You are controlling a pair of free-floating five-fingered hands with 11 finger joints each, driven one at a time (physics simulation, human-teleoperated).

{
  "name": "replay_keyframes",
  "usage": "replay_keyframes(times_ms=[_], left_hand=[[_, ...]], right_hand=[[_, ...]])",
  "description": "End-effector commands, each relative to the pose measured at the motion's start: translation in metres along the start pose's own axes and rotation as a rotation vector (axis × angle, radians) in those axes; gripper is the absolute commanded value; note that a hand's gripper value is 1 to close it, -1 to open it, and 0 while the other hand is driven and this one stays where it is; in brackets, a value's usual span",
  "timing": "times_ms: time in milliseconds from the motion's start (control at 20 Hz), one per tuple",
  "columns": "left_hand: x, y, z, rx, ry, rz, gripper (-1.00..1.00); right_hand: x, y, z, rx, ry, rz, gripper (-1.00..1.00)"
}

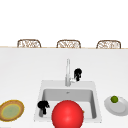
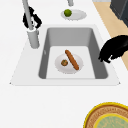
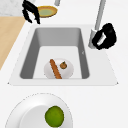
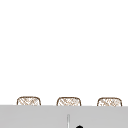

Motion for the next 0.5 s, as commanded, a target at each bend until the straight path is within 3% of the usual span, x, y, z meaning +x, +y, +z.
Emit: replay_keyframes(times_ms=[0,450], left_hand=[[0.0000,0.0000,0.0000,0.000,0.000,0.000,0.00],[0.0000,0.0000,0.0000,0.000,0.000,0.000,0.00]], right_hand=[[0.0298,-0.0171,0.0110,0.004,0.029,0.020,1.00],[0.0371,-0.0183,0.0117,0.009,0.059,0.041,1.00]])
